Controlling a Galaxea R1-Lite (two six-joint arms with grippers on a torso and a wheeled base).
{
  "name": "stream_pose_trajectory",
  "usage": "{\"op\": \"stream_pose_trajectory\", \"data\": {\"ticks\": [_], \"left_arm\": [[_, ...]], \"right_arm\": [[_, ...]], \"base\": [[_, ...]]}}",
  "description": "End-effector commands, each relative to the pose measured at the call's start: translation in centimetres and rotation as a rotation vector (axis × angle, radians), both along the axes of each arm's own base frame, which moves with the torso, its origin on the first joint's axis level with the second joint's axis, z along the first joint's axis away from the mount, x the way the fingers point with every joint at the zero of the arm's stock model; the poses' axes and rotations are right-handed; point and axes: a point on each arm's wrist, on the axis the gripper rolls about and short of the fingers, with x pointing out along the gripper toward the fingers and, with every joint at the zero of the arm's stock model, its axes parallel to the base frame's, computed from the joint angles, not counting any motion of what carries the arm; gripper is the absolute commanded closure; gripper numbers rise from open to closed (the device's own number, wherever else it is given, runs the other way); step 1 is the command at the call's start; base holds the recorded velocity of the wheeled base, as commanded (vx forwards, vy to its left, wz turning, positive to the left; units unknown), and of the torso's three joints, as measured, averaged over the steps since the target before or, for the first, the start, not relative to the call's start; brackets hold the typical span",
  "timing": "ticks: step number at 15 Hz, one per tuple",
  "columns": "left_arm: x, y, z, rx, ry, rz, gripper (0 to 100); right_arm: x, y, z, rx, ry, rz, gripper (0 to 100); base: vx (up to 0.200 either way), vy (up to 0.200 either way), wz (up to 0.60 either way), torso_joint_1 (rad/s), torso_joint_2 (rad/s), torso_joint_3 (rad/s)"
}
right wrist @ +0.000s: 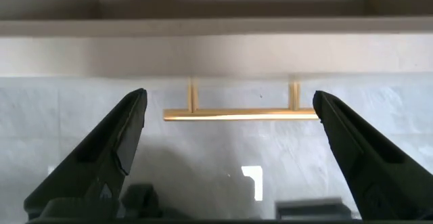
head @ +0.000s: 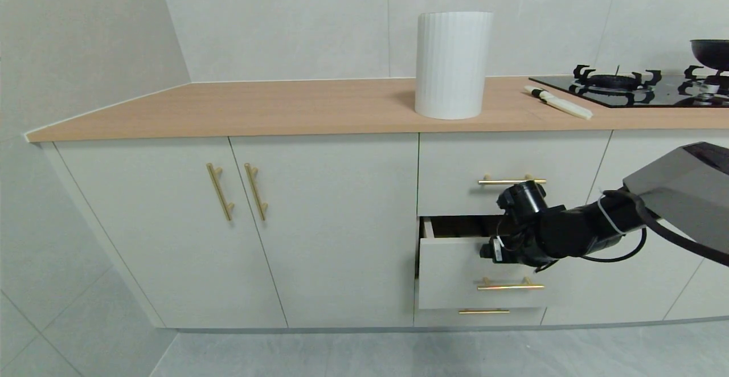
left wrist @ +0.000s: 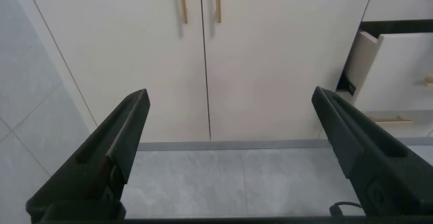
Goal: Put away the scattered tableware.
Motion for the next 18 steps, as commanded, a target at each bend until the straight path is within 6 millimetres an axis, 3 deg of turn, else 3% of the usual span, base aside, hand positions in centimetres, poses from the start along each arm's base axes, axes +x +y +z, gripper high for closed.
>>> {"op": "stream_pose_trajectory", "data": {"ticks": [1,9,18], "left_arm": [[0.0,0.0,0.0,0.000,0.000,-0.001,0],[0.0,0.0,0.0,0.000,0.000,-0.001,0],[0.0,0.0,0.0,0.000,0.000,-0.001,0]], "right_arm": [[0.2,-0.3,-0.6,-0.005,-0.001,-0.013,0],[1.9,-2.4,-3.0,0.014,-0.141,-0.091,0],[3.3,-2.7,-4.2,0.030,-0.244,-0.116,0]], "base": [[0.000,0.000,0.00,0.000,0.00,0.000],[0.000,0.000,0.00,0.000,0.00,0.000],[0.000,0.000,0.00,0.000,0.00,0.000]]}}
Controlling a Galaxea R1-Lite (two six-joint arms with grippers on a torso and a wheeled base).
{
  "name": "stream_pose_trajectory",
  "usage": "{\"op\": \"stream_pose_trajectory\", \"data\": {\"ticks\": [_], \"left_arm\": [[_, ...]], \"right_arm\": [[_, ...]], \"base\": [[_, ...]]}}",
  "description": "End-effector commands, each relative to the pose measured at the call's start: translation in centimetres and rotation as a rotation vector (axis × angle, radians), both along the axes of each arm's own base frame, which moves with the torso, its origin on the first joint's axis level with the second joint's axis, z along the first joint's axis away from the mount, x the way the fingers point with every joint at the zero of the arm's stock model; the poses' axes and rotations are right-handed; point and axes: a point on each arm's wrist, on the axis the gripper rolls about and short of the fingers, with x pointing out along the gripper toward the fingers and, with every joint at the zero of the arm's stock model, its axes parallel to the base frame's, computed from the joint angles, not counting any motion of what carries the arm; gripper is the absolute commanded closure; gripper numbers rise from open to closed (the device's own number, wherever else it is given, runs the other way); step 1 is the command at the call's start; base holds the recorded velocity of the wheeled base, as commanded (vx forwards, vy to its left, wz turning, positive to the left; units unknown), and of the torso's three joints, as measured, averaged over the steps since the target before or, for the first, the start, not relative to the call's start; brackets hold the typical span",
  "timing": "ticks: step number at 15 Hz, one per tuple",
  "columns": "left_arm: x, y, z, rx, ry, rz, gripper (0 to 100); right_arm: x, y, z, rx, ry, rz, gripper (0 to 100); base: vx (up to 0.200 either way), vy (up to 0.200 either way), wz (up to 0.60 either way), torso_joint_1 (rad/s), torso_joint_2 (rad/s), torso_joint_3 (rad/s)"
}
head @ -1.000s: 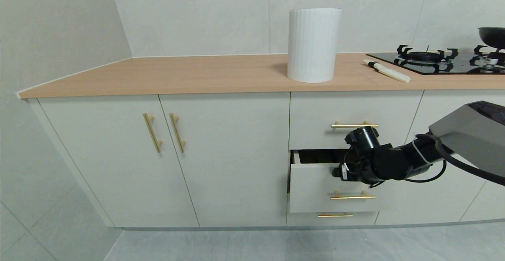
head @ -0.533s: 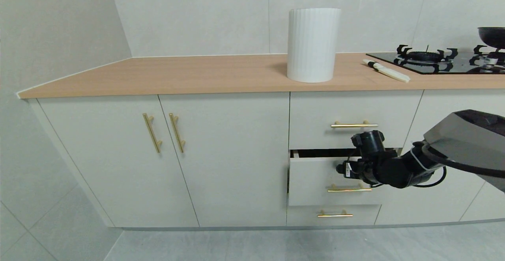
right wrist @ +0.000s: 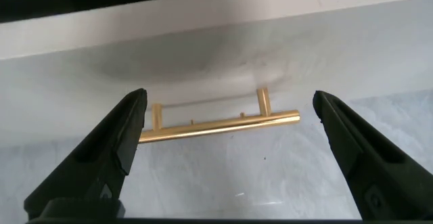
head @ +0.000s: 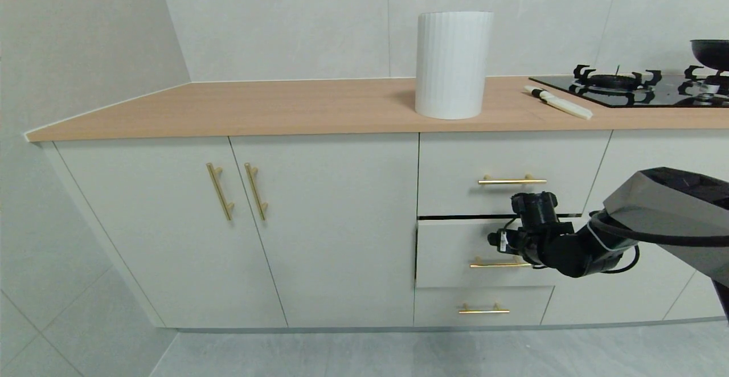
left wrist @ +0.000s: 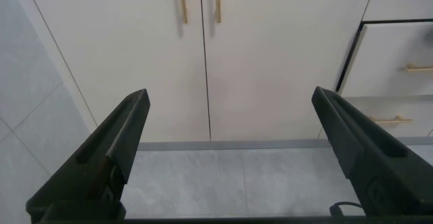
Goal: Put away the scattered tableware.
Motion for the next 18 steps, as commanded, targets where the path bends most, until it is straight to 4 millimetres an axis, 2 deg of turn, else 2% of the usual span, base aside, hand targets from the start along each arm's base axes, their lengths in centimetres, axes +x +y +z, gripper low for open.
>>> {"op": "stream_pose_trajectory", "data": {"ticks": [1,8,14,18], "left_arm": [[0.0,0.0,0.0,0.000,0.001,-0.001,0],[0.0,0.0,0.0,0.002,0.000,0.001,0],[0.0,0.0,0.0,0.000,0.000,-0.001,0],[0.0,0.0,0.0,0.000,0.000,-0.001,0]], "right_arm": [[0.2,0.1,-0.5,-0.001,-0.005,-0.002,0],[1.0,0.1,-0.1,0.035,-0.043,-0.027,0],[2.6,-0.1,-0.1,0.108,-0.091,-0.089,0],[2.7,-0.1,-0.1,0.110,-0.093,-0.092,0]], "base": [[0.000,0.000,0.00,0.000,0.00,0.000],[0.000,0.000,0.00,0.000,0.00,0.000],[0.000,0.000,0.00,0.000,0.00,0.000],[0.000,0.000,0.00,0.000,0.00,0.000]]}}
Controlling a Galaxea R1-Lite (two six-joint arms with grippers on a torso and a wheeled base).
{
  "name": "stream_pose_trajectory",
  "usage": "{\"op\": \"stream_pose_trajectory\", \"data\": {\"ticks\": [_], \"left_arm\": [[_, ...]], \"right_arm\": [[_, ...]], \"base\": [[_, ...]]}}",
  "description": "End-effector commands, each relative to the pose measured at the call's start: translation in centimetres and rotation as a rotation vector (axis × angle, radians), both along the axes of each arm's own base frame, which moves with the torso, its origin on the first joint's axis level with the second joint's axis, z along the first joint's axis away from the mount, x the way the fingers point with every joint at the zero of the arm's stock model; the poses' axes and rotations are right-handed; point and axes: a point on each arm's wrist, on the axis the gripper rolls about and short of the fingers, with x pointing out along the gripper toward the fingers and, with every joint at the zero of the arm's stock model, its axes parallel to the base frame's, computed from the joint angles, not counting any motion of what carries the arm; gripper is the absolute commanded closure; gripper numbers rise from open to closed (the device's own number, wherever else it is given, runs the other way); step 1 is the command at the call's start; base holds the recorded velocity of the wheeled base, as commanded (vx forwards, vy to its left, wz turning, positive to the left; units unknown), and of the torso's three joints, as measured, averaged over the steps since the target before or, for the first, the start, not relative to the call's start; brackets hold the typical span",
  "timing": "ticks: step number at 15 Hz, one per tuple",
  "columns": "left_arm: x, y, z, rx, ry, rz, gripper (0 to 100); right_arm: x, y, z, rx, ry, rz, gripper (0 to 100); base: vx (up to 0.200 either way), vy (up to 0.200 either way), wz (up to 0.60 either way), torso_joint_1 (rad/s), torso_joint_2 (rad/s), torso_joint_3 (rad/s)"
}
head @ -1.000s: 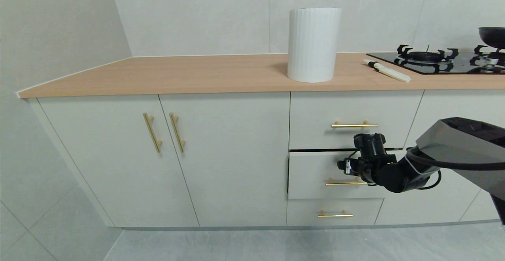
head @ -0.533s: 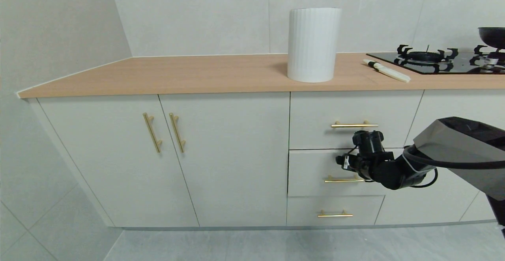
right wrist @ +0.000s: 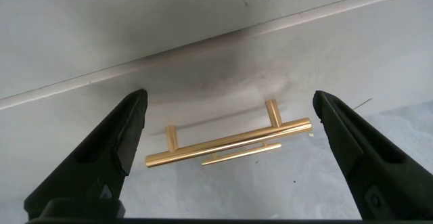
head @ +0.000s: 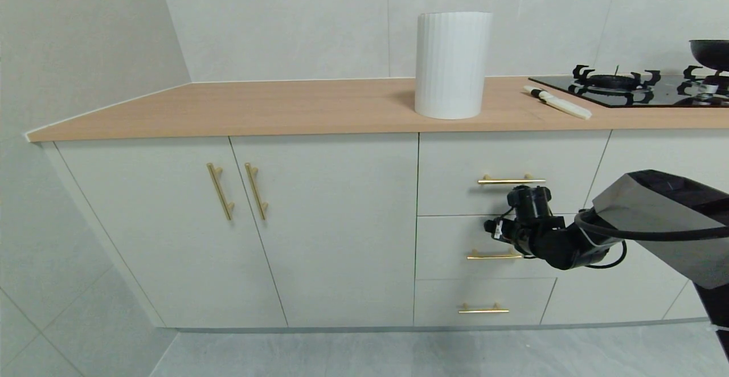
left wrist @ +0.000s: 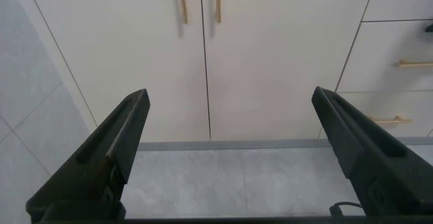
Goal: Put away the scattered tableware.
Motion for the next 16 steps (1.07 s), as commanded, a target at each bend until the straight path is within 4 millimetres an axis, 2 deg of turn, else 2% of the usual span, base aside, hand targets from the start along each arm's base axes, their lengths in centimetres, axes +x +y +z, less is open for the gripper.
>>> {"op": "stream_pose_trajectory", "data": {"ticks": [1,6,8,10,12,14,16], "left_arm": [[0.0,0.0,0.0,0.000,0.000,-0.001,0],[0.0,0.0,0.0,0.000,0.000,0.001,0],[0.0,0.0,0.0,0.000,0.000,-0.001,0],[0.0,0.0,0.0,0.000,0.000,0.001,0],[0.0,0.0,0.0,0.000,0.000,0.001,0],[0.0,0.0,0.0,0.000,0.000,0.001,0],[0.0,0.0,0.0,0.000,0.000,0.001,0]], "right_arm": [[0.1,0.0,0.0,0.000,-0.004,-0.002,0],[-0.2,-0.1,0.3,0.000,-0.001,-0.002,0],[-1.8,-0.2,2.2,0.001,0.000,0.011,0],[-5.1,0.3,6.1,-0.003,-0.033,0.049,0],[-8.8,-0.3,10.7,0.003,-0.083,0.063,0],[-13.5,-1.2,14.8,0.009,-0.120,0.071,0],[-19.8,-1.7,17.5,0.016,-0.169,0.104,0]], "base": [[0.000,0.000,0.00,0.000,0.00,0.000],[0.000,0.000,0.00,0.000,0.00,0.000],[0.000,0.000,0.00,0.000,0.00,0.000],[0.000,0.000,0.00,0.000,0.00,0.000],[0.000,0.000,0.00,0.000,0.00,0.000],[0.000,0.000,0.00,0.000,0.00,0.000],[0.000,0.000,0.00,0.000,0.00,0.000]]}}
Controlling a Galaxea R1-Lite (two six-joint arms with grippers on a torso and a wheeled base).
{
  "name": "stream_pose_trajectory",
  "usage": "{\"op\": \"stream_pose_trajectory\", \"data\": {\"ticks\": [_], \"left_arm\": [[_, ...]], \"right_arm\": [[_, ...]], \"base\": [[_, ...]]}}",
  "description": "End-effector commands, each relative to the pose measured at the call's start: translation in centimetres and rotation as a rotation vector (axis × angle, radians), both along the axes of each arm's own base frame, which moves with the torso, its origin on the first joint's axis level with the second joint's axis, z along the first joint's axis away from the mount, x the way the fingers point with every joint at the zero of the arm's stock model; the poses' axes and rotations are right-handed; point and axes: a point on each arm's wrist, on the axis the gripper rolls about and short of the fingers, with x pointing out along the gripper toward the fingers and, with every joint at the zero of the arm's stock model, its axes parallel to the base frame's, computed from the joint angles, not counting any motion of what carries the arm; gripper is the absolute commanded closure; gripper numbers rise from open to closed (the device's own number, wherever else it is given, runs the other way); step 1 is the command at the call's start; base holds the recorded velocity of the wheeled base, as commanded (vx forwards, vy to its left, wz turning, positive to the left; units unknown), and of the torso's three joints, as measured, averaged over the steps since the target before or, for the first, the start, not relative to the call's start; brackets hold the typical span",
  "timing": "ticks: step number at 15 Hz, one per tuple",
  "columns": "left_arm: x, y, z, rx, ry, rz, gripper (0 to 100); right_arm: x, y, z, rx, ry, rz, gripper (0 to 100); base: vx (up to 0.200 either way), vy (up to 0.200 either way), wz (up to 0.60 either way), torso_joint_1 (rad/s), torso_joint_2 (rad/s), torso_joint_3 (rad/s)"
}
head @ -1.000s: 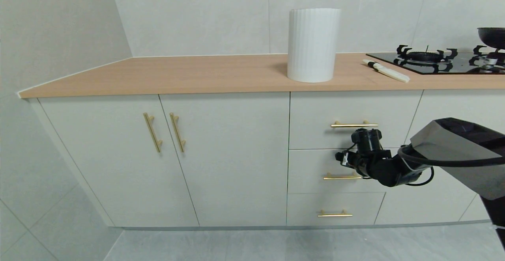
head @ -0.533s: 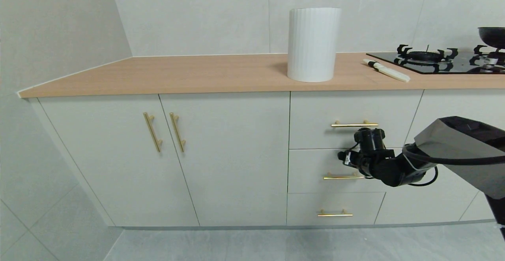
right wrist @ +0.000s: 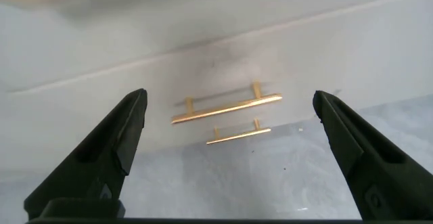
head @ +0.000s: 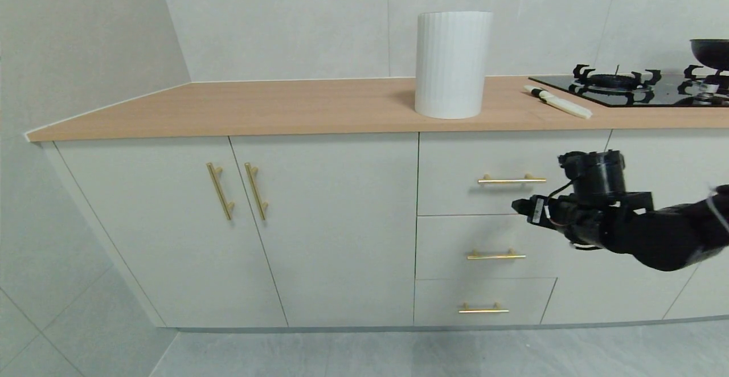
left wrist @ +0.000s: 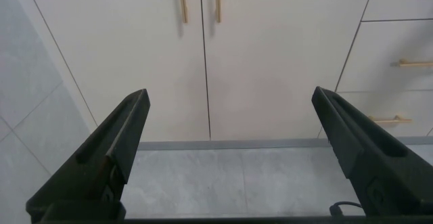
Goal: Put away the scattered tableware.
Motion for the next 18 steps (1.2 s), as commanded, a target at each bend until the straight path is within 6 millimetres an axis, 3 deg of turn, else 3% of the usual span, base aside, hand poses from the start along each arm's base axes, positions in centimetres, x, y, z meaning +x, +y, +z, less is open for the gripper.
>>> {"op": "stream_pose_trajectory", "data": {"ticks": [1,6,7,8,9,10,11,12,13,14,18], "left_arm": [[0.0,0.0,0.0,0.000,0.000,-0.001,0],[0.0,0.0,0.0,0.000,0.000,-0.001,0],[0.0,0.0,0.0,0.000,0.001,-0.001,0],[0.0,0.0,0.0,0.000,0.000,-0.001,0],[0.0,0.0,0.0,0.000,0.000,0.000,0],[0.0,0.0,0.0,0.000,0.000,0.000,0],[0.0,0.0,0.0,0.000,0.001,0.000,0],[0.0,0.0,0.0,0.000,0.001,0.000,0],[0.0,0.0,0.0,0.000,0.000,0.000,0],[0.0,0.0,0.0,0.000,0.000,-0.001,0],[0.0,0.0,0.0,0.000,0.000,-0.001,0]], "right_arm": [[-11.2,-1.6,6.0,0.011,-0.142,0.043,0],[-21.0,-5.3,7.5,-0.092,-0.329,0.007,0],[-23.6,-6.3,7.0,-0.146,-0.359,0.012,0],[-24.7,-6.7,6.6,-0.172,-0.361,0.011,0],[-27.0,-7.7,5.6,-0.226,-0.343,-0.004,0],[-27.7,-8.0,5.3,-0.237,-0.335,-0.016,0],[-29.6,-8.9,4.5,-0.270,-0.303,-0.087,0],[-29.6,-8.9,4.5,-0.270,-0.303,-0.087,0],[-32.5,-9.6,3.2,-0.325,-0.314,-0.184,0],[-33.9,-9.8,2.3,-0.372,-0.331,-0.224,0],[-37.0,-9.6,0.8,-0.472,-0.438,-0.324,0]], "base": [[0.000,0.000,0.00,0.000,0.00,0.000],[0.000,0.000,0.00,0.000,0.00,0.000],[0.000,0.000,0.00,0.000,0.00,0.000],[0.000,0.000,0.00,0.000,0.00,0.000],[0.000,0.000,0.00,0.000,0.00,0.000],[0.000,0.000,0.00,0.000,0.00,0.000],[0.000,0.000,0.00,0.000,0.00,0.000],[0.000,0.000,0.00,0.000,0.00,0.000],[0.000,0.000,0.00,0.000,0.00,0.000],[0.000,0.000,0.00,0.000,0.00,0.000],[0.000,0.000,0.00,0.000,0.00,0.000]]}}
